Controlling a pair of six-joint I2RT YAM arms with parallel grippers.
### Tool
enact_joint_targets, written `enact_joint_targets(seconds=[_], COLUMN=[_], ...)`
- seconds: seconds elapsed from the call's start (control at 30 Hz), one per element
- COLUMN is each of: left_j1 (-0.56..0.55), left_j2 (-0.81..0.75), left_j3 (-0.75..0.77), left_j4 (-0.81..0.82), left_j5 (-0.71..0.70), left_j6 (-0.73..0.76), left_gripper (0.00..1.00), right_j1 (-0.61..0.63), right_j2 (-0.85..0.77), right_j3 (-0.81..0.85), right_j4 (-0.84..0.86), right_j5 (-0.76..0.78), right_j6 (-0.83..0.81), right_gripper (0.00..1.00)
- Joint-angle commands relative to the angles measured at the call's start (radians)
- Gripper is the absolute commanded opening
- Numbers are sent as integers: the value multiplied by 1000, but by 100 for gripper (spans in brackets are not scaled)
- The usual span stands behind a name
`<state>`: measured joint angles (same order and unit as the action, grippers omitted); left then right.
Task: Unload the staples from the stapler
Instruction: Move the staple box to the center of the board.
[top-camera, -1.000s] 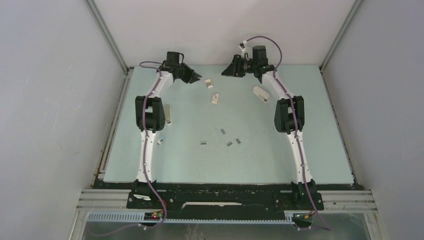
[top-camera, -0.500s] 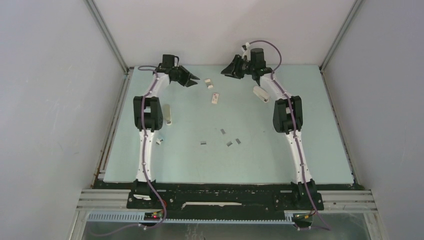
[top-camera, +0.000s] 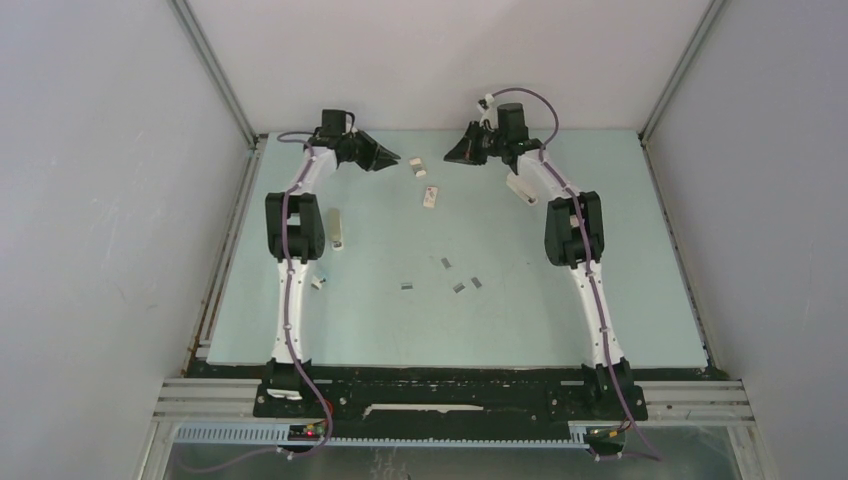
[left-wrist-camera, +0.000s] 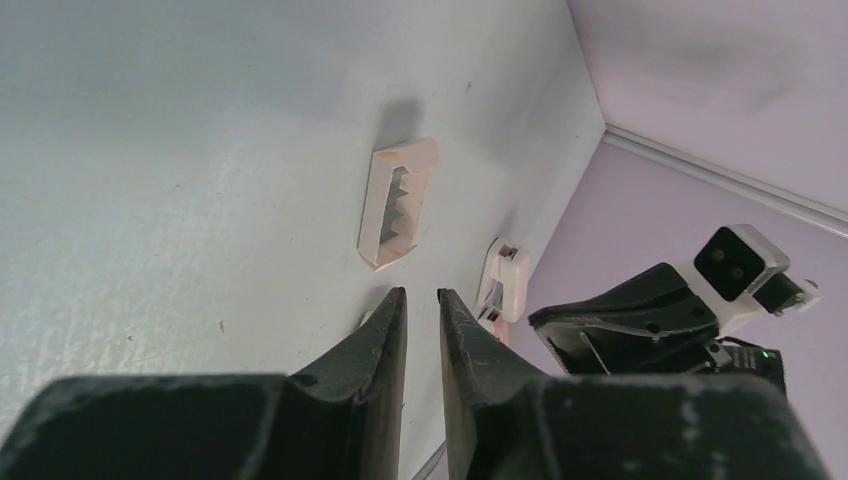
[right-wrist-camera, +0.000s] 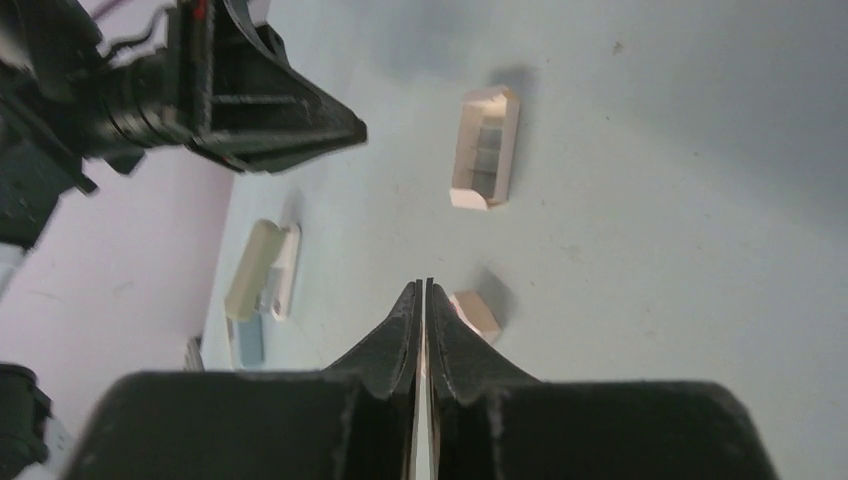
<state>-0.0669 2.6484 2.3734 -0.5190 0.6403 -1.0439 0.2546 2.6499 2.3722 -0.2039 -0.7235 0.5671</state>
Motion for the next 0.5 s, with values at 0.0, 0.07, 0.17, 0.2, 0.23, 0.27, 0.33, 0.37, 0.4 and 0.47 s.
enact_joint_targets(seconds=[0.0,0.07,0.17,0.2,0.23,0.27,0.33,0.37,0.4,0.47], left_j1=[17,20,24,24,24,24,22,21,20,13], left_j2=[-28,-52,-92,-104,-114,-131,-165,-182,-202,-235], left_j3=[49,25,2,4,10,19,19,11,4,-16], left_j4=[42,32,-23,-48,-79,-110,-157,-169,-179,-184], left_j5=[58,49,-6,-35,-70,-107,-197,-241,-283,-364], left_j6=[63,118,243,270,333,387,485,523,568,651], left_gripper=[23,25,29,31,33,35,39,40,43,49], right_j1=[-15,-21,-27,-26,-23,-18,-13,-12,-9,-10], right_j2=[-99,-122,-161,-172,-186,-200,-228,-241,-254,-278], right_j3=[-19,-24,-37,-38,-38,-40,-43,-46,-50,-51], right_j4=[-104,-152,-209,-234,-262,-294,-357,-381,-402,-437], right_j5=[-95,-106,-104,-103,-94,-79,-53,-32,-5,55], right_j6=[-235,-317,-421,-468,-520,-557,-654,-690,-727,-795], right_gripper=[14,20,24,25,27,28,29,29,31,32])
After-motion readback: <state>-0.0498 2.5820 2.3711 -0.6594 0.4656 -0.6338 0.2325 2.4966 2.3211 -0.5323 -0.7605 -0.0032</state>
